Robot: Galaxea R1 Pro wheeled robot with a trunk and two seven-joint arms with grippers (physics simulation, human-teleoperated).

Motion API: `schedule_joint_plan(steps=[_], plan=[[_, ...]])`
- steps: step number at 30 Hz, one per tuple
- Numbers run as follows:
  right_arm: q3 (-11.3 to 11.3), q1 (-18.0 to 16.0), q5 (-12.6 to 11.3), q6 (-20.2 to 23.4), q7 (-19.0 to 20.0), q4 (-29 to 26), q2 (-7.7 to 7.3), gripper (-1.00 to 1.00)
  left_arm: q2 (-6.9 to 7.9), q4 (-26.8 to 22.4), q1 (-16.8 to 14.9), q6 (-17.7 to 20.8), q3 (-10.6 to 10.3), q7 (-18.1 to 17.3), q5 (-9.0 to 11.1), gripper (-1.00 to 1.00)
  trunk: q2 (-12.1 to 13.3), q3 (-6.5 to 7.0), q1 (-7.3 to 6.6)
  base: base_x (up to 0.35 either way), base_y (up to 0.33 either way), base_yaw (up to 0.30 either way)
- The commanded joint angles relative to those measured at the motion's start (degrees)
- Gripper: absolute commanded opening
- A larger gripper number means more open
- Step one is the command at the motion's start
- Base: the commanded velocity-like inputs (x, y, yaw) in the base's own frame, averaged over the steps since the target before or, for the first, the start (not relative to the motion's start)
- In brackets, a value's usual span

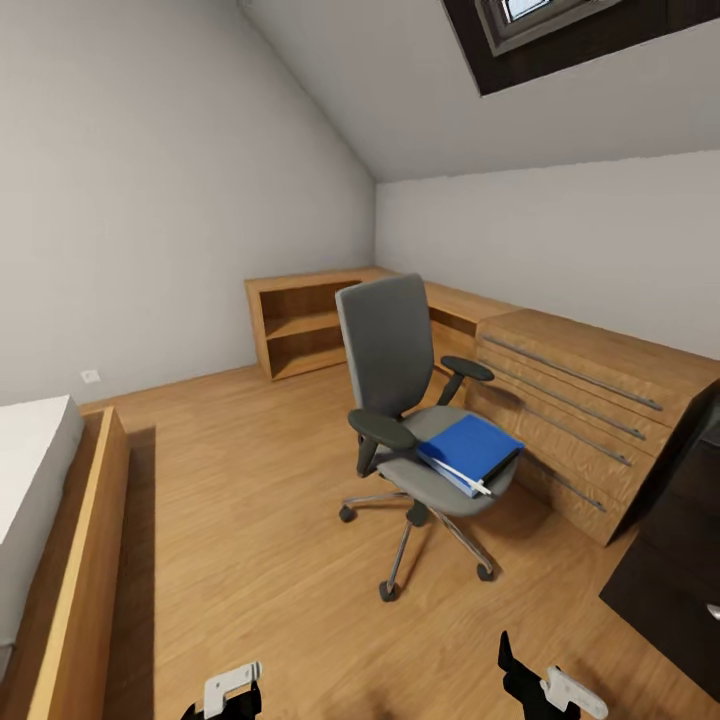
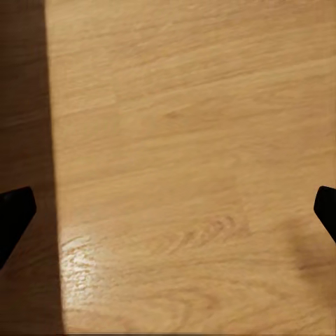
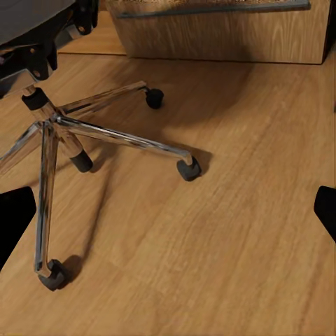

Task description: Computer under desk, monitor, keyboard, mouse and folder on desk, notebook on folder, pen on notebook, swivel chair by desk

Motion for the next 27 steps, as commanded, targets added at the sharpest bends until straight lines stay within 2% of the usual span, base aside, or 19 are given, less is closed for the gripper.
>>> schedule_joint_plan(steps=[1, 27], plan=[[-0.4, -0.1, -0.1, -0.1, 0.1, 0.1, -0.01, 1.0, 0.04, 0.6, 0.0, -0.3, -0.3, 0.6, 0.6, 1.0, 0.4, 0.13, -0.24, 0.0, 0.0, 0.0], [-0.4, -0.1, 0.0, -0.1, -0.5, 0.1, 0.17, 1.0, -0.07, 3.0, -0.1, -0.2, -0.4, 0.6, 0.7, 1.0, 10.8, 4.82, -5.95, 0.0, 0.0, -0.006]])
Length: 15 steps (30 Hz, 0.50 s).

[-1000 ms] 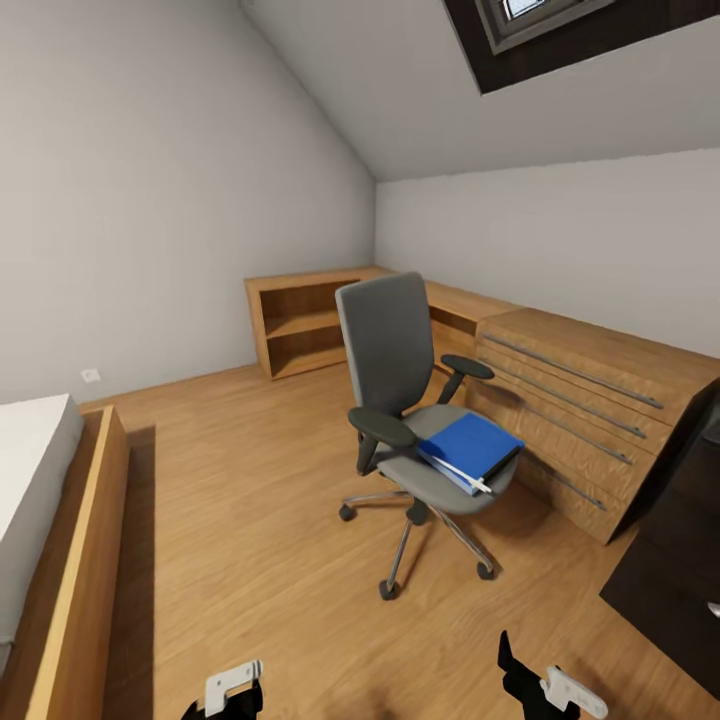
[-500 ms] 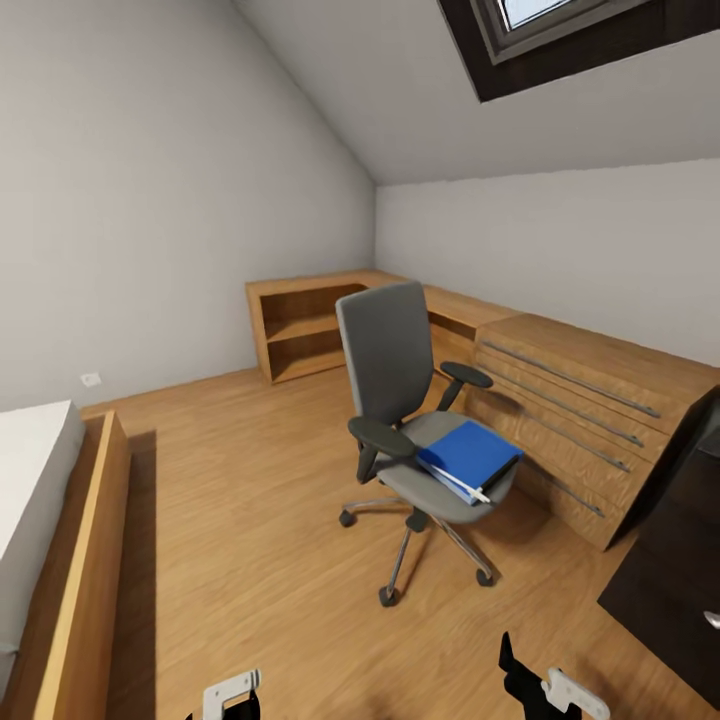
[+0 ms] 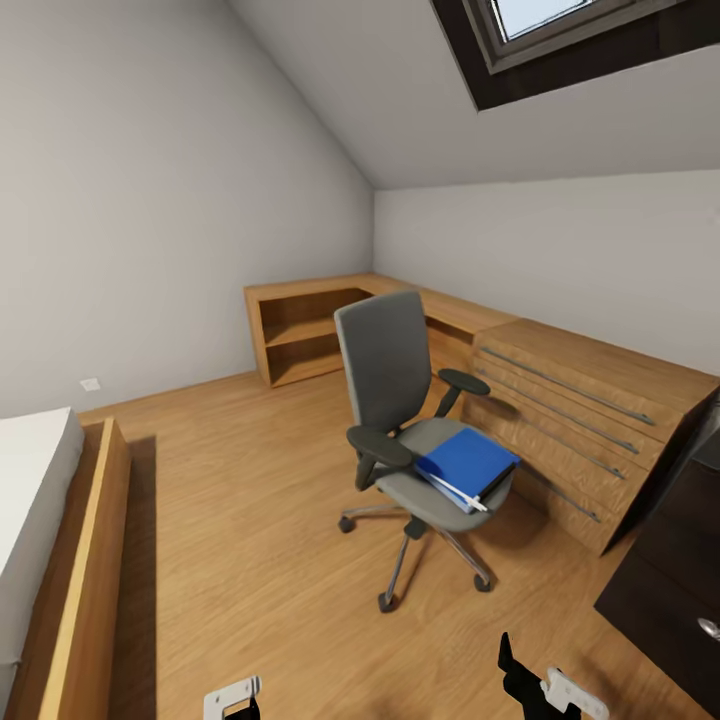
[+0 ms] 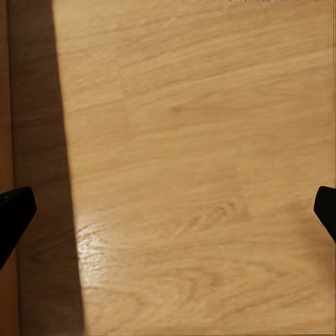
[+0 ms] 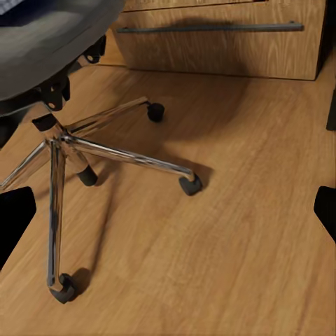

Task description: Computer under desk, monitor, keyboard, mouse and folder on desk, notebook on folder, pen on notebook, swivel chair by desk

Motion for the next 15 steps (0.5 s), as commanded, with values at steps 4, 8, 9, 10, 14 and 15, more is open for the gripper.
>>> schedule_joint_plan(steps=[4, 8, 9, 10, 14, 15], plan=[[-0.5, -0.1, -0.1, -0.2, 0.6, 0.1, 0.0, 1.0, 0.04, 0.1, 0.0, -0.3, -0.3, 0.4, 0.6, 1.0, 1.6, 0.76, -0.89, 0.0, 0.0, -0.202], [-0.5, -0.1, -0.1, -0.2, 0.7, 0.1, 0.0, 1.0, 0.06, 0.9, 0.0, -0.3, -0.4, 0.4, 0.6, 1.0, 3.2, 1.53, -1.77, 0.0, 0.0, -0.263], [-0.4, -0.1, -0.1, -0.2, 0.7, 0.1, 0.0, 1.0, 0.07, 1.0, 0.0, -0.3, -0.5, 0.4, 0.6, 1.0, 3.6, 1.71, -1.99, 0.0, 0.0, -0.286], [-0.4, -0.1, -0.1, -0.2, 0.7, 0.1, 0.0, 1.0, 0.07, 1.0, 0.0, -0.3, -0.5, 0.3, 0.6, 1.0, 4.0, 1.89, -2.21, 0.0, 0.0, -0.289], [-0.4, -0.1, 0.0, -0.1, 0.7, 0.1, 0.05, 1.0, 0.03, 1.1, 0.0, -0.3, -0.5, 0.3, 0.6, 1.0, 5.6, 2.61, -3.09, 0.0, 0.0, -0.292], [-0.3, -0.1, 0.0, -0.1, 0.7, 0.2, 0.06, 1.0, 0.01, 1.1, 0.0, -0.3, -0.5, 0.3, 0.6, 1.0, 6.0, 2.79, -3.31, 0.0, 0.0, -0.293]])
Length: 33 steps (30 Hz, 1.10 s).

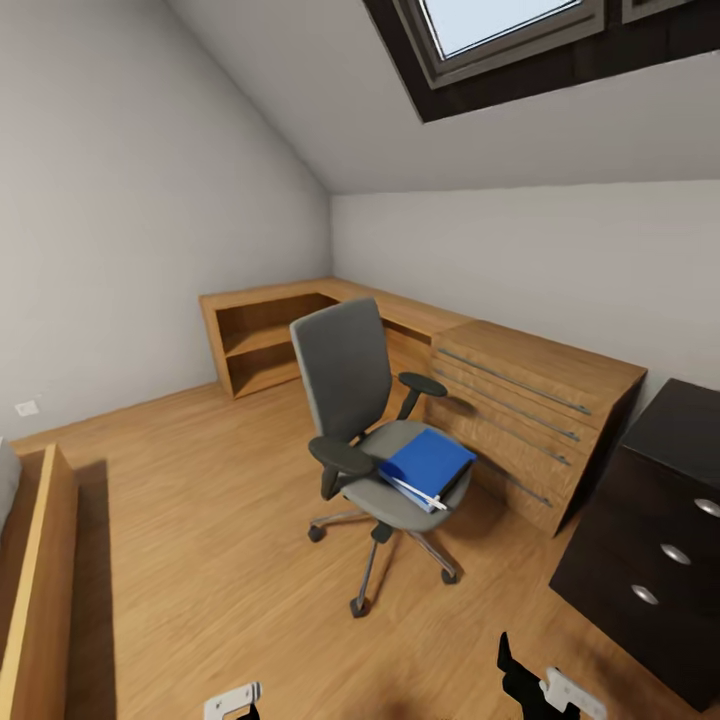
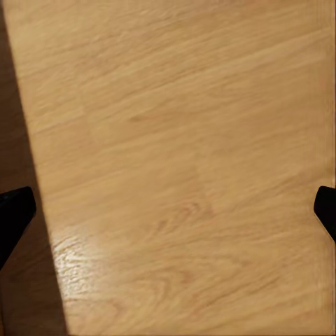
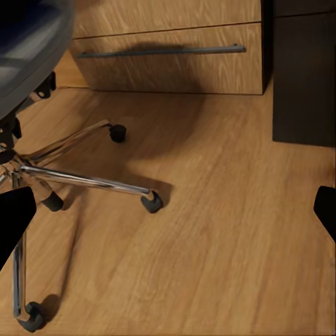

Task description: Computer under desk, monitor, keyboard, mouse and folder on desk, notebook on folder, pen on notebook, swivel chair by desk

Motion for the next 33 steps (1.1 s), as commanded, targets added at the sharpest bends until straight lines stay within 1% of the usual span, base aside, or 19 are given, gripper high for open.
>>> schedule_joint_plan(steps=[1, 5, 10, 12, 17, 20, 23, 25, 29, 33], plan=[[-0.5, -0.1, -0.2, -0.1, 0.6, 0.1, 0.0, 1.0, 0.04, 0.0, 0.0, -0.3, -0.3, 0.4, 0.6, 1.0, 0.4, 0.13, -0.23, 0.0, 0.0, -0.292], [-0.5, -0.1, -0.1, -0.1, 0.6, 0.2, 0.03, 1.0, 0.02, 0.1, 0.0, -0.3, -0.3, 0.4, 0.6, 1.0, 2.0, 0.85, -1.11, 0.0, 0.0, -0.249], [-0.4, -0.1, -0.1, 1.4, 0.5, 0.1, 0.03, 1.0, 0.02, 0.0, 0.0, -0.3, -0.3, 0.3, 0.6, 1.0, 4.0, 1.75, -2.21, 0.0, 0.0, -0.048], [-0.4, -0.1, -0.1, 3.5, 0.5, 0.1, 0.02, 1.0, 0.01, 0.0, 0.0, -0.4, -0.2, 0.3, 0.6, 1.0, 4.8, 2.11, -2.65, 0.0, 0.0, -0.009], [-0.3, -0.1, 0.0, 3.6, 0.5, 0.0, 0.02, 1.0, 0.01, 0.0, 0.0, -0.5, -0.2, 0.4, 0.5, 1.0, 6.8, 3.0, -3.75, 0.0, 0.0, -0.058], [0.2, -0.1, 0.6, 3.6, 0.5, 0.1, 0.02, 1.0, 0.01, 0.0, 0.0, -0.5, -0.2, 0.4, 0.5, 1.0, 8.0, 3.54, -4.41, 0.0, 0.0, -0.218], [0.5, -0.1, 2.1, 3.6, 0.5, 0.1, 0.02, 1.0, 0.01, 0.0, 0.0, -0.5, -0.2, 0.4, 0.5, 1.0, 9.2, 4.08, -5.06, 0.0, 0.0, -0.253], [0.5, -0.1, 2.7, 3.6, 0.5, 0.1, 0.02, 1.0, 0.01, 0.0, 0.0, -0.5, -0.2, 0.4, 0.5, 1.0, 10.0, 4.44, -5.5, 0.0, 0.0, -0.264], [0.6, -0.1, 3.0, 3.6, 0.5, 0.1, 0.02, 1.0, 0.01, 0.0, 0.0, -0.5, -0.2, 0.4, 0.5, 1.0, 11.6, 5.16, -6.38, -0.038, 0.01, -0.267], [0.6, -0.1, 3.1, 3.7, 0.5, 0.1, 0.02, 1.0, 0.01, 0.1, 0.0, -0.4, -0.2, 0.4, 0.6, 1.0, 13.2, 5.88, -7.26, -0.205, 0.13, -0.269]])
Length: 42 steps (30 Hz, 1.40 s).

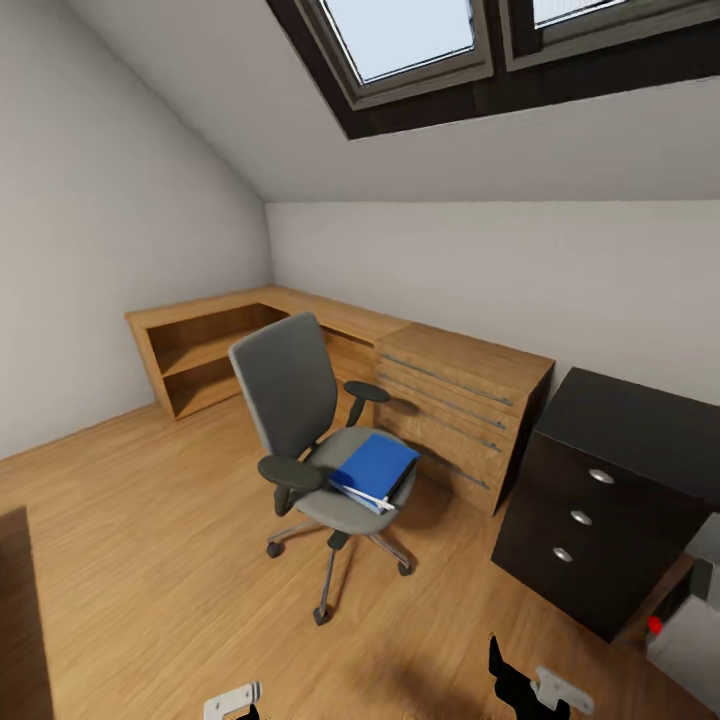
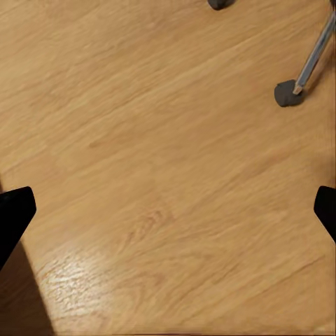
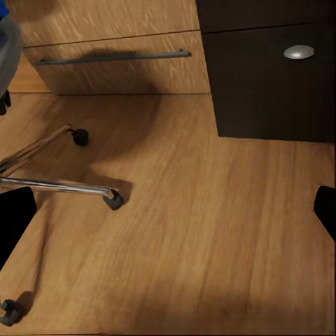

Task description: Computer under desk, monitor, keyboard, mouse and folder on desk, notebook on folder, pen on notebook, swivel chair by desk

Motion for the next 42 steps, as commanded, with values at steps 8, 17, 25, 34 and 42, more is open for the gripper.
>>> schedule_joint_plan(steps=[8, 17, 25, 34, 42], plan=[[-0.3, -0.1, -0.1, -0.1, 0.6, 0.1, -0.01, 1.0, 0.06, 0.0, 0.0, -0.4, -0.3, 0.4, 0.6, 1.0, 3.2, 1.37, -1.79, -0.276, 0.164, -0.27], [-0.1, -0.1, 0.1, -0.1, 0.6, 0.1, -0.01, 1.0, 0.06, 0.0, 0.0, -0.5, -0.2, 0.6, 0.6, 1.0, 6.8, 2.3, -3.77, -0.229, 0.034, -0.138], [-0.1, -0.1, 0.1, -0.1, 0.6, 0.1, -0.01, 1.0, 0.06, 0.0, 0.0, -0.6, -0.2, 0.6, 0.7, 1.0, 10.0, 3.01, -5.53, -0.055, 0.001, -0.074], [1.7, -0.1, 0.1, -0.1, 0.6, 0.1, -0.01, 1.0, 0.09, 0.0, 0.0, -0.6, -0.2, 0.6, 0.7, 1.0, 13.6, 3.81, -7.5, -0.31, 0.0, -0.084], [1.9, -0.1, 0.1, -0.1, 0.6, 0.1, -0.01, 1.0, 0.14, 0.0, 0.0, -0.6, -0.2, 0.6, 0.7, 1.0, 16.8, 4.57, -9.26, -0.334, 0.0, -0.142]])
